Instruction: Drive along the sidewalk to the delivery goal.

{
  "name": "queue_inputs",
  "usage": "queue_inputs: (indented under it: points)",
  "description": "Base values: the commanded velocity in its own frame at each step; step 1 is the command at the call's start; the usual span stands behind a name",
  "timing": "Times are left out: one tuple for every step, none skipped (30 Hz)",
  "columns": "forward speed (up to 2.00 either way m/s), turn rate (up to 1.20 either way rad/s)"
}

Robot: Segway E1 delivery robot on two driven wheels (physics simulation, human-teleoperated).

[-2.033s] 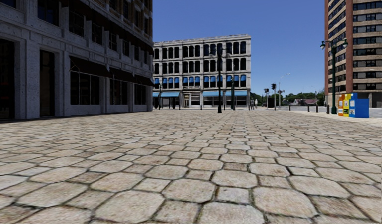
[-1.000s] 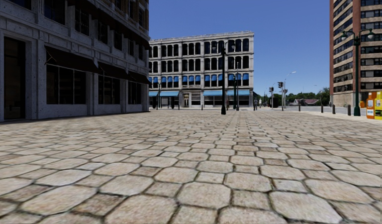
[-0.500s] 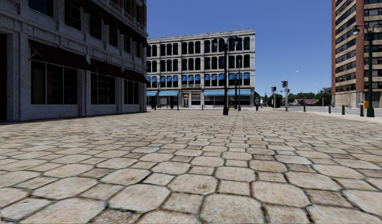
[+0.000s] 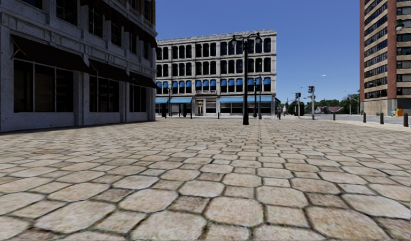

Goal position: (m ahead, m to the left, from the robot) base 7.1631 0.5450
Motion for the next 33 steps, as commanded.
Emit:
queue_inputs:
  points:
    - [2.00, 0.00]
    - [2.00, 0.00]
    - [2.00, 0.00]
    - [2.00, 0.00]
    - [2.00, 0.00]
    - [2.00, 0.00]
    - [2.00, 0.00]
    - [2.00, 0.00]
    - [2.00, 0.00]
    - [2.00, 0.00]
    - [2.00, 0.00]
    - [2.00, 0.00]
    - [2.00, 0.00]
    - [2.00, 0.00]
    - [2.00, 0.00]
    - [2.00, 0.00]
    - [2.00, 0.00]
    - [2.00, 0.00]
    - [2.00, 0.00]
    - [2.00, 0.00]
    - [2.00, 0.00]
    - [2.00, 0.00]
    - [2.00, 0.00]
    - [2.00, 0.00]
    - [2.00, 0.00]
    - [2.00, 0.00]
    - [2.00, 0.00]
    - [2.00, 0.00]
    - [2.00, 0.00]
    - [2.00, 0.00]
    - [2.00, 0.00]
    - [2.00, 0.00]
    - [2.00, 0.00]
